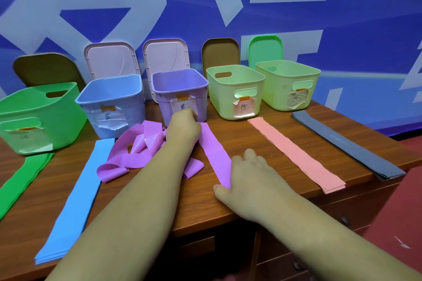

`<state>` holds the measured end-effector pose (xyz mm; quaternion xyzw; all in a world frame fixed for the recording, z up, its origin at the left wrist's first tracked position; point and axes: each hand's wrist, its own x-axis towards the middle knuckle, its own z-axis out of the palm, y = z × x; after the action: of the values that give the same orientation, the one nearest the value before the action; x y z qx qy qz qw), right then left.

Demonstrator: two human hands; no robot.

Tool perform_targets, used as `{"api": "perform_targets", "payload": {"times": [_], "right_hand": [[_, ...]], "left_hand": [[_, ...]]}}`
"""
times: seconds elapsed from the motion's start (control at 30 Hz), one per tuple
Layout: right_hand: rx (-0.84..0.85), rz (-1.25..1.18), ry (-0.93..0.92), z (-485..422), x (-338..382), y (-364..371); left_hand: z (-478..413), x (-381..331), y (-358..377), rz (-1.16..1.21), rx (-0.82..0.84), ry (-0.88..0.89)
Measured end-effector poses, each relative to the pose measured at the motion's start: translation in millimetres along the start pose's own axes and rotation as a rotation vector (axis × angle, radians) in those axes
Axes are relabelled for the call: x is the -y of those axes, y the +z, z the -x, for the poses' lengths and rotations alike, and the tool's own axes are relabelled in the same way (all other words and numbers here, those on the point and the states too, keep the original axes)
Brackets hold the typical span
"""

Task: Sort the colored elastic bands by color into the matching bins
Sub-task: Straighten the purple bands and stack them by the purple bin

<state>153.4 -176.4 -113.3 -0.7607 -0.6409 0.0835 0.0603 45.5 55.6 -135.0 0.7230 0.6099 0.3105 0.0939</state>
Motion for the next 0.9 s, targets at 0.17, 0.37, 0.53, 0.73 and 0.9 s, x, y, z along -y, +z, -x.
{"api": "perform_targets", "payload": {"times": [0.17,0.37,0.53,0.73,0.9], "right_hand": [[-0.019,-0.018,0.018,0,1,1],[-0.039,-0.079,0.050,-3,0,2],[-0.072,-0.143,0.025,-17,1,-1],[-0.195,-0.209,-0.132,-54,6,-4],[-0.275,-0.334,-0.253,-92,5,-1]], "left_hand": [[2,4,-5,0.035,-0.018,0.013],[12,-5,-20,0.101,-0.066,0.079],[23,-12,-51,0.185,-0.082,0.121],[35,19,-102,0.125,-0.075,0.031],[69,55,-98,-0.052,0.009,0.023]]}}
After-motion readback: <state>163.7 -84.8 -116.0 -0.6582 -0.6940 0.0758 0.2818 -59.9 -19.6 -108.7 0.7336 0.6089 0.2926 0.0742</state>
